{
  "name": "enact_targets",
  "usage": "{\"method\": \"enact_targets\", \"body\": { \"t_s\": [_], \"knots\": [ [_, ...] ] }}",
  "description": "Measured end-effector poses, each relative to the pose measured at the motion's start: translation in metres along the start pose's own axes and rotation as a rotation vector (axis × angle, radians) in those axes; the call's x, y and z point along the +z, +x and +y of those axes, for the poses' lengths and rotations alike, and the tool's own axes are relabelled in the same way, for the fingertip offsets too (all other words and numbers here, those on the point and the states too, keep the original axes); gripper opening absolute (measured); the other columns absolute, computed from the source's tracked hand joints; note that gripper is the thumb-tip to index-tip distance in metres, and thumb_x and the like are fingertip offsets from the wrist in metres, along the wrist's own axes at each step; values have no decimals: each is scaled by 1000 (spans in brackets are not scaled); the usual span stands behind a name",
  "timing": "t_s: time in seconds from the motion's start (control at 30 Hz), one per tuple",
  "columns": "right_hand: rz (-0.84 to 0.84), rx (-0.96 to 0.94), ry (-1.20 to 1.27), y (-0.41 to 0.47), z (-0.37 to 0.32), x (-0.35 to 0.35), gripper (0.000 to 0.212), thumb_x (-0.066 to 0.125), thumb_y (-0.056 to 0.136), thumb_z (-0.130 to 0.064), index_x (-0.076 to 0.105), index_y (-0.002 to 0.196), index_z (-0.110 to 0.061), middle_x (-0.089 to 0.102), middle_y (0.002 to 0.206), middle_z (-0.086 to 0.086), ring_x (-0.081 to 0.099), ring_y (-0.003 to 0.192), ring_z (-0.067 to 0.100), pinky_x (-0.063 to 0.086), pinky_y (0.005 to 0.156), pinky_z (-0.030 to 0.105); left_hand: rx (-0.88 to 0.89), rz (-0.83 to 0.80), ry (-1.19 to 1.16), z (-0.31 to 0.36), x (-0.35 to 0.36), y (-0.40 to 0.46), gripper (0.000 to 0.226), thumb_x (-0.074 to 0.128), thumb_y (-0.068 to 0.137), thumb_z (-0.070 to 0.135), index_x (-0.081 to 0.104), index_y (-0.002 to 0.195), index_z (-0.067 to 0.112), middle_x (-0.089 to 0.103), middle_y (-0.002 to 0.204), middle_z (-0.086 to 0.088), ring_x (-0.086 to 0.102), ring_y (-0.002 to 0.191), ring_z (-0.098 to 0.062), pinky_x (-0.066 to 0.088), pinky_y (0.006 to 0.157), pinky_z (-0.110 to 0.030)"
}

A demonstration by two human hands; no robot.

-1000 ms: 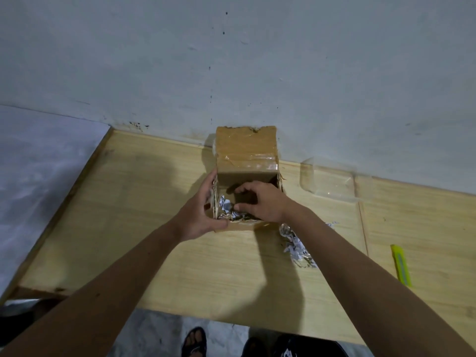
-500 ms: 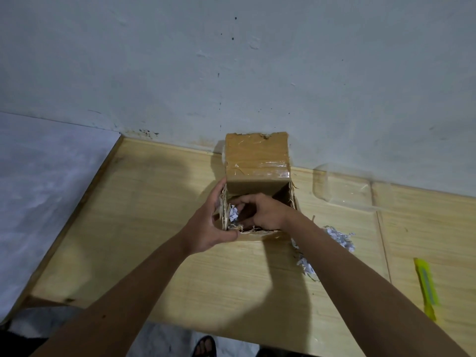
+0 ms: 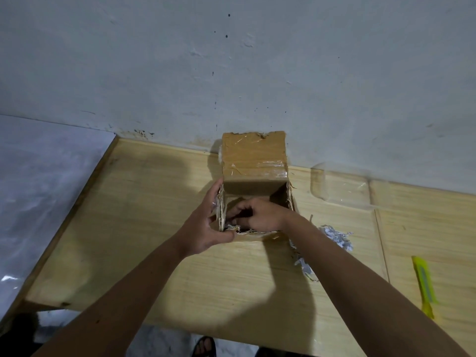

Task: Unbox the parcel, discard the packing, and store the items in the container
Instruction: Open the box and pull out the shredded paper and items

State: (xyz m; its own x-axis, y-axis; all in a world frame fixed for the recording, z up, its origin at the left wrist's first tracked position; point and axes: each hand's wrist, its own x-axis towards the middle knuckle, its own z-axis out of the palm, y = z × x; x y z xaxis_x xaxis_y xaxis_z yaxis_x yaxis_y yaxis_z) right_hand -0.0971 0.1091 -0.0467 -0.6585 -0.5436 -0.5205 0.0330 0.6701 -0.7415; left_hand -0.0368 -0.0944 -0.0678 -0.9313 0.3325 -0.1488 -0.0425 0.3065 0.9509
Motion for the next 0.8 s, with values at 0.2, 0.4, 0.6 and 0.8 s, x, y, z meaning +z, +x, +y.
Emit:
{"method": "enact_targets", "body": {
  "t_s": [0.2, 0.4, 0.6, 0.8],
  "knots": [
    [168, -89, 70, -7, 3, -5, 17, 75, 93, -20, 78, 111, -21, 79, 107, -8, 72, 103, 8, 53, 97, 25, -14, -16, 0, 1, -1, 1, 122, 86, 76, -5, 12, 164, 36, 37, 153, 30, 44, 132, 20, 46, 101, -12],
    [118, 93, -430, -10, -1, -15, 40, 58, 98, -54, 65, 131, -33, 55, 142, 4, 47, 137, 29, 22, 122, 47, -17, -43, -11, 2, -2, 0, 121, 85, 74, -10, 13, 164, 27, 44, 140, 49, 49, 131, 16, 51, 94, -12],
    [52, 181, -422, -16, -6, -15, 49, 57, 96, -61, 60, 139, -36, 40, 149, 9, 40, 142, 32, 26, 121, 42, -19, -54, -7, 2, -1, 2, 122, 86, 74, -9, 12, 164, 26, 39, 136, 57, 44, 128, 25, 45, 94, -6],
    [-12, 115, -243, -18, -3, -15, 43, 64, 97, -51, 65, 136, -33, 49, 145, 1, 48, 135, 23, 37, 110, 30, -12, -50, 7, 5, -1, 0, 123, 86, 73, -10, 11, 164, 24, 38, 137, 57, 42, 128, 26, 45, 96, -6]
  ]
}}
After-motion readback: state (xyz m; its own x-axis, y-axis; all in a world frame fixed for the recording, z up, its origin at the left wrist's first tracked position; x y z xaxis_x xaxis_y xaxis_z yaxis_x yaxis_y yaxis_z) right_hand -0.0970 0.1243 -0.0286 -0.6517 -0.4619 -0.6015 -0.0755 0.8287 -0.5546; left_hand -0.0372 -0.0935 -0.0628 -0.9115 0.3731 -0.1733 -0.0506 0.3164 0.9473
